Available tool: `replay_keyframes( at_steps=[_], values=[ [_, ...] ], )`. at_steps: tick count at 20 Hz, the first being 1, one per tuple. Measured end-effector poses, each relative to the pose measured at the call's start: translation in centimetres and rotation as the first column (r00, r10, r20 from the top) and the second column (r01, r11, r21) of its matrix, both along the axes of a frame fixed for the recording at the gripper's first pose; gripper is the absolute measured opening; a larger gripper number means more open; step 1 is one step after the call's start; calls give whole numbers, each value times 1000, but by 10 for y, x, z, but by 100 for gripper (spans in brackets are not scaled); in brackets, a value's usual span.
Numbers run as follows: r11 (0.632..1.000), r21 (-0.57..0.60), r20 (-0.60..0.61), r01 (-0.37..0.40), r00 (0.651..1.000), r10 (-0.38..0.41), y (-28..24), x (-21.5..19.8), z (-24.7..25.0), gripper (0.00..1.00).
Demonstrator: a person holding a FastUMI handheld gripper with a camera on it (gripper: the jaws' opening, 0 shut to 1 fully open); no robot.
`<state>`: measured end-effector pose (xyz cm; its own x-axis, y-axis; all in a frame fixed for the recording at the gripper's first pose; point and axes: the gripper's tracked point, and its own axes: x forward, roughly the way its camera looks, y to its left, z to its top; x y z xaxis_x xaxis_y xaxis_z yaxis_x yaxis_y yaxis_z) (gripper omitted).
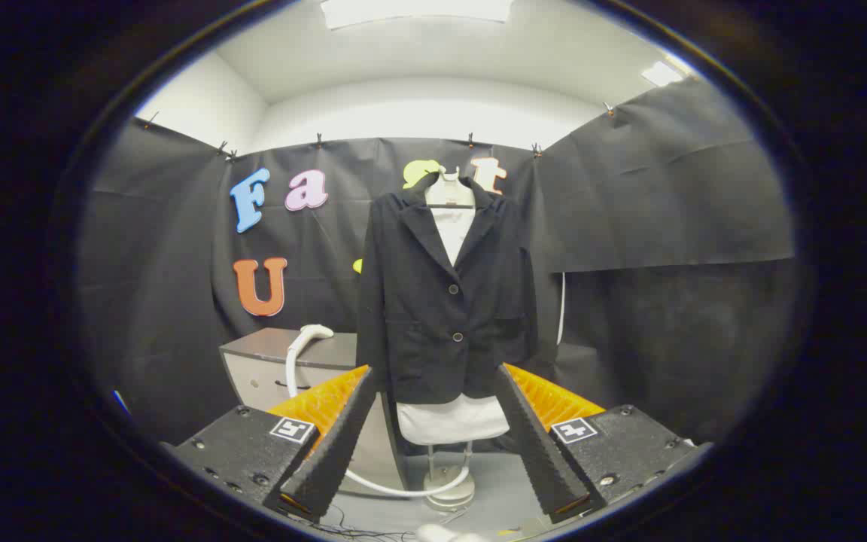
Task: Iron the clothes twice with a garment steamer, once on the left side and once on the right side.
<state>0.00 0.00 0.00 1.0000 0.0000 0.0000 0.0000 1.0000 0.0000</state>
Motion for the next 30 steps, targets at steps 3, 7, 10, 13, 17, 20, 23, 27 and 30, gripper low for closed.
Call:
replay_keyframes(
  at_steps=[3,7,10,13,17,20,23,27,30],
  values=[
    [1000,-16,2,4,1000,-4,5,-9,1,99],
    [1000,-22,-8,-4,1000,4,13,-19,1,99],
    [1000,-19,-8,0,1000,0,17,-20,1,99],
    [1000,-11,-27,3,1000,-3,20,-20,-4,99],
    [1000,-19,-37,13,999,-14,26,-11,-11,99],
    [1000,-20,-53,18,998,-19,34,-1,-16,99],
    [1000,-13,-53,8,999,-8,47,12,-10,99],
    [1000,-10,-58,-9,998,9,75,40,2,99],
    [999,-14,-49,-51,998,50,105,70,12,99]
  ],
)
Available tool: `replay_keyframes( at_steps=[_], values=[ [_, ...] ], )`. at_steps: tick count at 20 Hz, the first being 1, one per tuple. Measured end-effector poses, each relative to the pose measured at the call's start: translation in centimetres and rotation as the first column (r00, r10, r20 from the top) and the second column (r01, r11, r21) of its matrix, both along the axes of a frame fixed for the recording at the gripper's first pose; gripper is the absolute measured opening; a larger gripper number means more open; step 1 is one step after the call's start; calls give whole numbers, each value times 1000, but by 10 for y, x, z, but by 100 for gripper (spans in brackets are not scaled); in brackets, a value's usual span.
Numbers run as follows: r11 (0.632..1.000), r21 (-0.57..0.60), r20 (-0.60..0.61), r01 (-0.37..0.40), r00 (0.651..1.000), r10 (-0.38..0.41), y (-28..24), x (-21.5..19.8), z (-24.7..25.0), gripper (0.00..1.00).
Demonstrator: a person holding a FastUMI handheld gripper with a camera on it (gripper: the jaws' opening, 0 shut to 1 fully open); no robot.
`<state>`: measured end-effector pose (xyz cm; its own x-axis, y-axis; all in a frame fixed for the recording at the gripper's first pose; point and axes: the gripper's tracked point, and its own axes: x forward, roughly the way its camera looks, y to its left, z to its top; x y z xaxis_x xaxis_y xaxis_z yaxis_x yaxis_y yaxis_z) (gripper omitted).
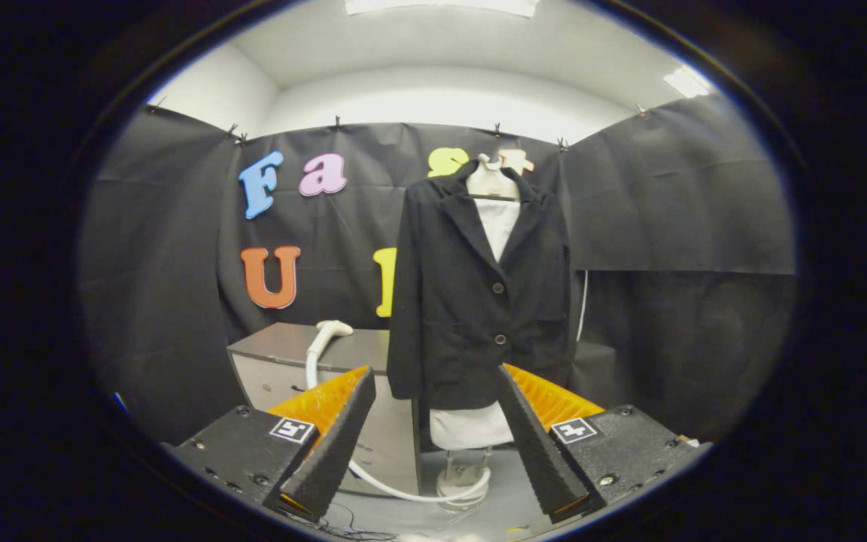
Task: Iron the clothes twice with a garment steamer, once on the left side and once on the right side.
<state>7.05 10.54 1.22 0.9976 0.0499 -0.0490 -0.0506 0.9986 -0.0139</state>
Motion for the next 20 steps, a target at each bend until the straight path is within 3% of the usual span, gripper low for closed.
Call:
replay_keyframes(
  at_steps=[8,13,20],
  values=[
    [990,12,11,-141,990,141,115,109,24,99],
    [977,-21,-58,-212,976,210,189,189,4,99],
    [968,-58,-213,-243,951,225,266,305,-50,99]
  ],
)
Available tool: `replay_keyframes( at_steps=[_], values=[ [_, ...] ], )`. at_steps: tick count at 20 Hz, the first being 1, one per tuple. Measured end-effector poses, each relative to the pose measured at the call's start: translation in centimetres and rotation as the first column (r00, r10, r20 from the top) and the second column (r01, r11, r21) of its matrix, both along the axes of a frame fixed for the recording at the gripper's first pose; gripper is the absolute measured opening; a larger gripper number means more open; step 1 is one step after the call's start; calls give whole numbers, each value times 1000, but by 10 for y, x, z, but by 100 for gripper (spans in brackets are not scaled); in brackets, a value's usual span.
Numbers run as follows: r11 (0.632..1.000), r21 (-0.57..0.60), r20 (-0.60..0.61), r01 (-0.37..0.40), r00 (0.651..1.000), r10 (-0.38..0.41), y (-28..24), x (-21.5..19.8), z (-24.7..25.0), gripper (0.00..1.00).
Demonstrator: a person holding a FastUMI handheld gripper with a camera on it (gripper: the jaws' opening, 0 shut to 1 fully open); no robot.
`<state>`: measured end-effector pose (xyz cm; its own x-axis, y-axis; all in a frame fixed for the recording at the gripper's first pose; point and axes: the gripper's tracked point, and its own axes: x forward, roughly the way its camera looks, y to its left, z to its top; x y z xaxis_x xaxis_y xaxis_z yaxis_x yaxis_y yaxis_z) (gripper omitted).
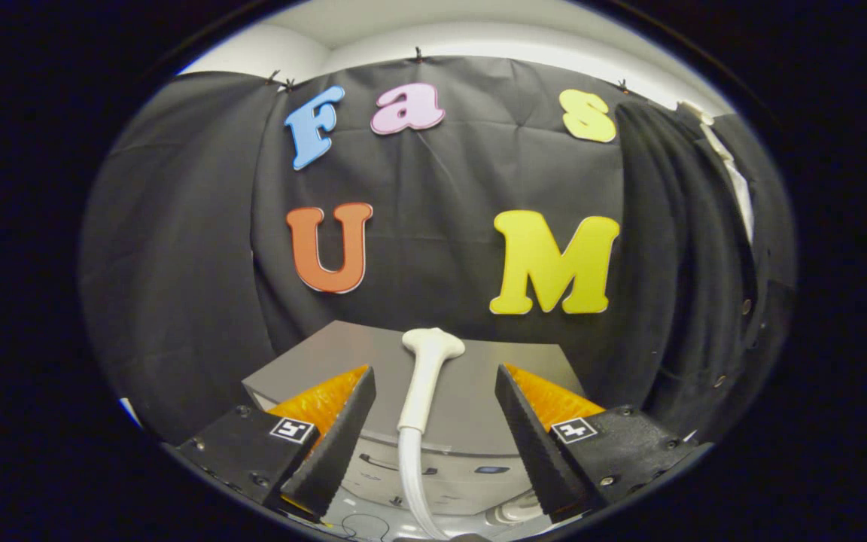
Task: Iron the clothes twice with a garment steamer, once on the left side and once on the right side.
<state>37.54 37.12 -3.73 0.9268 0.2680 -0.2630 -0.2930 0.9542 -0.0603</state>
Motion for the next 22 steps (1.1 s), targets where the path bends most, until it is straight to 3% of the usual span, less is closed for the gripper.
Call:
replay_keyframes(
  at_steps=[5,10,11,14,19,22],
  values=[
    [999,-32,-137,35,990,-39,24,67,-56,99],
    [994,-82,-240,68,967,-86,33,105,-103,94],
    [993,-91,-258,74,962,-95,34,105,-110,87],
    [994,-79,-303,82,948,-102,28,116,-122,81],
    [992,-73,-339,99,933,-118,31,115,-122,61],
    [986,-79,-343,149,925,-167,31,116,-122,52]
  ],
)
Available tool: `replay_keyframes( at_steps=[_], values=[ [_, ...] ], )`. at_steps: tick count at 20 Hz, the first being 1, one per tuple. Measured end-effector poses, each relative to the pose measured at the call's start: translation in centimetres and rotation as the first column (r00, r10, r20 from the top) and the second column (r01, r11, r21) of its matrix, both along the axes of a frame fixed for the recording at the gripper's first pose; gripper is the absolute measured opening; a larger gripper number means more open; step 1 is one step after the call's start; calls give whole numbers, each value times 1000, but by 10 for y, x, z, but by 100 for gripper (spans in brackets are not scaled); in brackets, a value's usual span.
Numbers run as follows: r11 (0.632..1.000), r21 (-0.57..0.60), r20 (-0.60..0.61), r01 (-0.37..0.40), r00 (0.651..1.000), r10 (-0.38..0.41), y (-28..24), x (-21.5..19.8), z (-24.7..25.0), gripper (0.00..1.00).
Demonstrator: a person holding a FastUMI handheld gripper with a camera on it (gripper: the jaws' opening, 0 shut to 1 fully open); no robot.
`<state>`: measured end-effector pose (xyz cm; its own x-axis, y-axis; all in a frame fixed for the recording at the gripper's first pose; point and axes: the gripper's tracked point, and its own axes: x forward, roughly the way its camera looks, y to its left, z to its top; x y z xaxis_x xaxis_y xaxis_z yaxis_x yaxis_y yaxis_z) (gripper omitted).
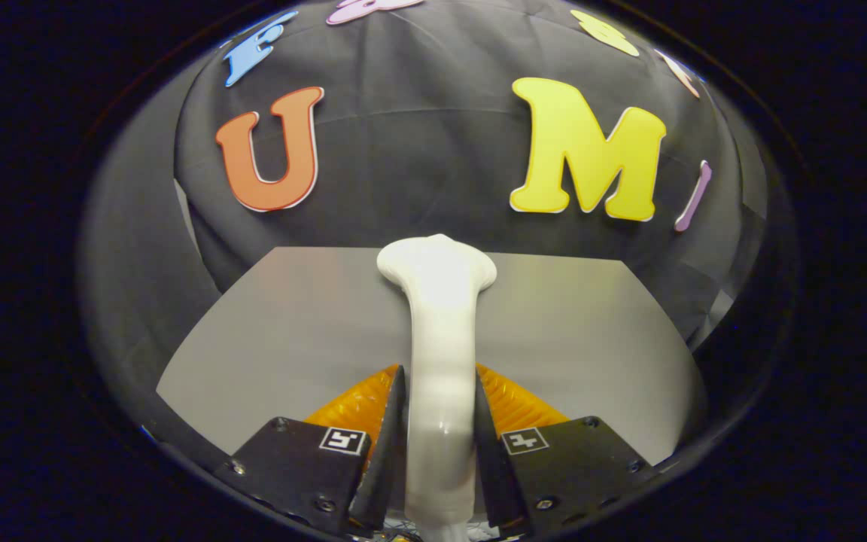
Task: Iron the clothes twice with a garment steamer, once on the left side and once on the right side.
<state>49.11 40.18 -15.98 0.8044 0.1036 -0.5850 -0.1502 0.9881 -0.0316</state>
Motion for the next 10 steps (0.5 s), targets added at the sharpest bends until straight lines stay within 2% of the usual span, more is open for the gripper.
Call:
replay_keyframes(
  at_steps=[1,3,5,10],
  values=[
    [1000,-17,1,-1,1000,1,0,1,0,44],
    [999,-40,10,-24,1000,24,0,4,1,40],
    [1000,-2,10,-19,1000,19,0,3,1,38],
    [997,11,6,-81,997,81,4,-1,4,34]
  ],
)
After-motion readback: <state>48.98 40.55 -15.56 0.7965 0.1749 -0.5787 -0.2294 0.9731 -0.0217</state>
